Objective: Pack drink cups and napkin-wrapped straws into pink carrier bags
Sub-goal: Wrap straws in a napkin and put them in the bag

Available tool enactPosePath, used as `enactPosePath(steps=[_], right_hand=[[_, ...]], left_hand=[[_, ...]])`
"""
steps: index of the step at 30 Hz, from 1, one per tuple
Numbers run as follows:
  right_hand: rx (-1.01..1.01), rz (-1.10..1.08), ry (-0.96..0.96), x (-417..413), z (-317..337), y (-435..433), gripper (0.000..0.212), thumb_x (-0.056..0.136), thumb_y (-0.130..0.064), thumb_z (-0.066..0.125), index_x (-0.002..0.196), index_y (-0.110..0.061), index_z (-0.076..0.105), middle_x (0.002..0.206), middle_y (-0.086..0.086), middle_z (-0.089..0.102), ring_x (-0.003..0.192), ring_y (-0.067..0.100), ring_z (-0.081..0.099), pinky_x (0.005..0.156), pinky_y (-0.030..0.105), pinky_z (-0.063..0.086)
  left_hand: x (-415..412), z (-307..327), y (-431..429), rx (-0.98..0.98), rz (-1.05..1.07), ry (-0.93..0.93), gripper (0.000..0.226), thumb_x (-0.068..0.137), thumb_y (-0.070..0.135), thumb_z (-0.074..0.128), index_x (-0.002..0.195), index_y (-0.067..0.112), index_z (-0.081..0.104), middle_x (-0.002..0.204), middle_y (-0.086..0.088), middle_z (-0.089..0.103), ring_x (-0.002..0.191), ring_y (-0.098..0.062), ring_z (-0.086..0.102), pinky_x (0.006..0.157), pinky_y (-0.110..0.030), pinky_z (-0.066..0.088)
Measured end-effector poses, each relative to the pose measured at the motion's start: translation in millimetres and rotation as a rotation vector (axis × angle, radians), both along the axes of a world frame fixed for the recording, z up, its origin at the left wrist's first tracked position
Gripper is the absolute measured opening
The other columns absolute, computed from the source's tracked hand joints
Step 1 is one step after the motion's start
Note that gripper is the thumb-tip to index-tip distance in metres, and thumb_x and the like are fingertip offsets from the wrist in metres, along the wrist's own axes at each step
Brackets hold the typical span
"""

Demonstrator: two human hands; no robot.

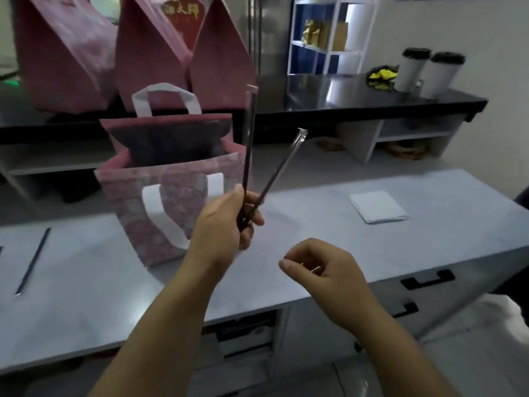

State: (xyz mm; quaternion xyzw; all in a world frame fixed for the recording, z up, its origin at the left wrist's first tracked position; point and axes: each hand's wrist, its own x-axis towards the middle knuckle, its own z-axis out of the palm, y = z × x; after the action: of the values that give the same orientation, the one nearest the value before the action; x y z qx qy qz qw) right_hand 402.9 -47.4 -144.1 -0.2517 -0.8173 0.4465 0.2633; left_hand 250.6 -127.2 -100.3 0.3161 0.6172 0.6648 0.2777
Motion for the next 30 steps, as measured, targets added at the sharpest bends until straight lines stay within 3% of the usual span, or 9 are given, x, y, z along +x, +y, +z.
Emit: enactPosePath(steps=[5, 12, 16, 25, 30], right_hand=[[-0.064, -0.226, -0.042, 33, -11, 45, 0.009, 0.082, -0.03, 0.071, 0.076, -0.025, 0.066, 0.079, -0.017, 0.066, 0.068, 0.003, 0.057, 0.061, 0.014, 0.045], [-0.156, -0.491, -0.15, 58, -31, 124, 0.011, 0.082, -0.035, 0.07, 0.074, -0.029, 0.065, 0.077, -0.015, 0.066, 0.07, 0.007, 0.059, 0.061, 0.016, 0.048], [-0.207, -0.602, -0.167, 61, -41, 171, 0.013, 0.083, -0.035, 0.069, 0.073, -0.028, 0.064, 0.075, -0.009, 0.065, 0.073, 0.012, 0.061, 0.062, 0.019, 0.046], [-0.25, -0.756, -0.29, 75, -72, 263, 0.014, 0.085, -0.036, 0.066, 0.081, -0.024, 0.063, 0.081, -0.011, 0.063, 0.074, 0.007, 0.058, 0.06, 0.022, 0.043], [-0.152, -0.71, -0.407, 75, -88, 326, 0.021, 0.087, -0.036, 0.063, 0.102, -0.021, 0.06, 0.097, -0.007, 0.062, 0.087, 0.013, 0.061, 0.077, 0.035, 0.052]], left_hand=[[17, -21, 66, -0.105, -0.175, -0.052, 0.03, 0.098, 0.021, 0.039, 0.095, 0.014, 0.067, 0.074, 0.0, 0.068, 0.056, -0.012, 0.049, 0.053, -0.025, 0.038], [18, -54, 168, -0.208, -0.317, -0.078, 0.02, 0.093, 0.013, 0.052, 0.094, 0.023, 0.069, 0.076, 0.008, 0.07, 0.06, -0.011, 0.055, 0.056, -0.021, 0.039], [15, -66, 212, -0.236, -0.359, -0.063, 0.022, 0.092, 0.007, 0.053, 0.097, 0.027, 0.062, 0.088, 0.001, 0.07, 0.064, -0.012, 0.063, 0.057, -0.016, 0.043], [19, -105, 277, -0.352, -0.295, -0.067, 0.028, 0.094, 0.003, 0.046, 0.102, 0.026, 0.058, 0.094, -0.003, 0.068, 0.076, -0.019, 0.071, 0.086, -0.039, 0.047], [28, -112, 310, -0.334, -0.139, -0.194, 0.03, 0.095, -0.006, 0.038, 0.096, 0.02, 0.054, 0.09, -0.01, 0.062, 0.077, -0.024, 0.067, 0.083, -0.036, 0.05]])
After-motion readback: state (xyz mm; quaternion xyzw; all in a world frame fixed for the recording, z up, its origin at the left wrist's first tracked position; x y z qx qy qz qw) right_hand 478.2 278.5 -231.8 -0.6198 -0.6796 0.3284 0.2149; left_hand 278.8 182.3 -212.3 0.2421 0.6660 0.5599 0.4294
